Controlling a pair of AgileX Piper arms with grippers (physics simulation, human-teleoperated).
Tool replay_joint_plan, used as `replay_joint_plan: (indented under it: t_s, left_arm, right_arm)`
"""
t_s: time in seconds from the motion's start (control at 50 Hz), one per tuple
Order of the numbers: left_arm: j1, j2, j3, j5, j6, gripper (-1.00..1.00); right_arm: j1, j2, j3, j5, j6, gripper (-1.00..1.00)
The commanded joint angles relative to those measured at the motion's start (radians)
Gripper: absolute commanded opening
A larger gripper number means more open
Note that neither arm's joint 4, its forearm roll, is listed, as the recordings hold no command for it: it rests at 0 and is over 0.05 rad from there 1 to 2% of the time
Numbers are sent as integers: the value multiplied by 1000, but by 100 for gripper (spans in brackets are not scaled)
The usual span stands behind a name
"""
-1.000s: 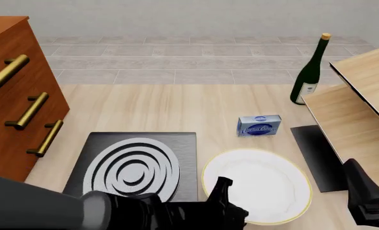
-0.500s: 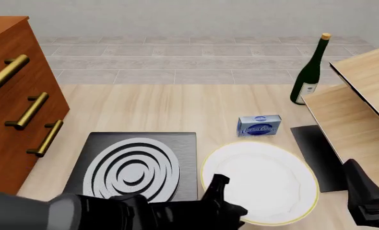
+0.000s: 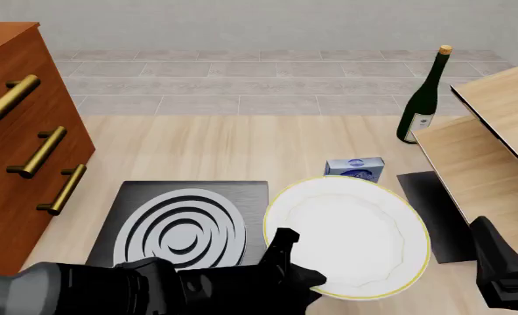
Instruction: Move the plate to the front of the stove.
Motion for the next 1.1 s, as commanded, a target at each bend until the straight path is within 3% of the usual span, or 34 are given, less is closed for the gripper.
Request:
replay_joint_plan:
  t_s: [0.02, 0.28, 0.62, 0.86, 1.1]
  left_arm:
    - [33, -58, 29, -7, 48, -100]
    - [81, -122, 89, -36, 91, -100]
    - [176, -181, 224, -227, 247, -100]
    - [203, -155, 291, -404, 347, -100]
    - [201, -171, 299, -451, 372, -100]
  right_arm:
    - [-4, -3, -1, -9, 7, 100]
    - [-4, -16, -2, -10, 16, 100]
    - [34, -16, -108, 68, 33, 100]
    - [125, -16, -234, 180, 74, 100]
    - [235, 33, -317, 225, 120, 100]
